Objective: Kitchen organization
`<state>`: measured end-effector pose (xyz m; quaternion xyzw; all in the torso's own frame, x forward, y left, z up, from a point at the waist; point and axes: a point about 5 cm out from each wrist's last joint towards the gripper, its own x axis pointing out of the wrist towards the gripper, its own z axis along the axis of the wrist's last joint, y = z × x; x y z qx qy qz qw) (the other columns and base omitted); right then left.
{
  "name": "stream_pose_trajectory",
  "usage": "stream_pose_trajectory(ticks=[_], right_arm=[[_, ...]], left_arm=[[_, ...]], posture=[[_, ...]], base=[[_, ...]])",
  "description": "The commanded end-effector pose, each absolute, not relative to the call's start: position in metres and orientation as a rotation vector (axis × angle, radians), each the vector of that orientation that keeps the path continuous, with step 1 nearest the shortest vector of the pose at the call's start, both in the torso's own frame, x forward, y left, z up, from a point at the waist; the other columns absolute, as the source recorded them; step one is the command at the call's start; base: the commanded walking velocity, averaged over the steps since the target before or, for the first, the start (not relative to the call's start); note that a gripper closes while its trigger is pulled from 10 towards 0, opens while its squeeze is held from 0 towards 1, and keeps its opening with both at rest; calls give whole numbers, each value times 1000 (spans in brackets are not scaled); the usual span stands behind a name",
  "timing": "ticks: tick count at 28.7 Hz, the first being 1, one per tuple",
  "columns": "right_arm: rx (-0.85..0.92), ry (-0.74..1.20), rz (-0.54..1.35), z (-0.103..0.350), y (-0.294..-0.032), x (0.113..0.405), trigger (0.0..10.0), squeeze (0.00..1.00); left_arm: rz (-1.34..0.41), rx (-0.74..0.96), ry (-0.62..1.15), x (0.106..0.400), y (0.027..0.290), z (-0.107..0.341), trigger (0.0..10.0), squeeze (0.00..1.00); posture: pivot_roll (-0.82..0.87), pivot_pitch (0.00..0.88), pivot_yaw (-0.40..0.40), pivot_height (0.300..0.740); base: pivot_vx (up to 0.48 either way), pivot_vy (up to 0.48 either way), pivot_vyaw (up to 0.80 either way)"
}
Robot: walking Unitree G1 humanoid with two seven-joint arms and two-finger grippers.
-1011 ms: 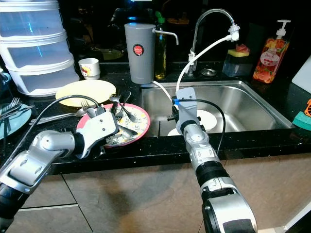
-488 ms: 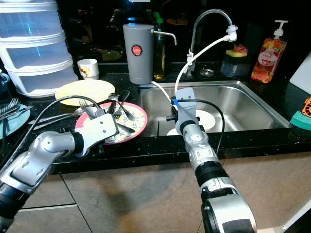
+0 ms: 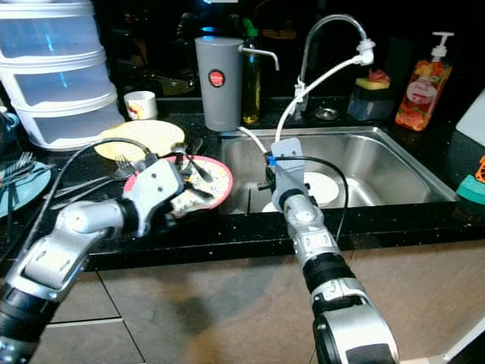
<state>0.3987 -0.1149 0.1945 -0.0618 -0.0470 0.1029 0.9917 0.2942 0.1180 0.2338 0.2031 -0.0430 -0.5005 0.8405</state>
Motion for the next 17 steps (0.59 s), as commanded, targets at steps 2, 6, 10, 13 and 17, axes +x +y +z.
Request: stream_pose_trajectory(ticks=[2, 6, 10, 13, 17], right_arm=[[-124, -84, 212, 193, -115, 398, 10000, 0], [-125, -80, 218, 192, -114, 398, 10000, 0], [-124, -78, 223, 192, -112, 398, 10000, 0], [-121, -79, 225, 192, -111, 398, 10000, 0], [-117, -81, 233, 192, -109, 397, 10000, 0]], left_arm=[[-1111, 326, -66, 285, 113, 230, 10000, 0], [-1124, 340, -45, 282, 114, 227, 10000, 0], [-935, 392, -60, 297, 125, 230, 10000, 0], [-625, 399, -83, 321, 144, 237, 10000, 0], [-334, 352, -130, 336, 168, 250, 10000, 0]], posture=[[38, 0, -34, 740], [39, 0, -35, 740], [41, 0, -38, 740], [43, 0, -38, 740], [42, 0, -40, 740]], base=[[0, 0, 0], [0, 0, 0], [0, 0, 0], [0, 0, 0], [0, 0, 0]])
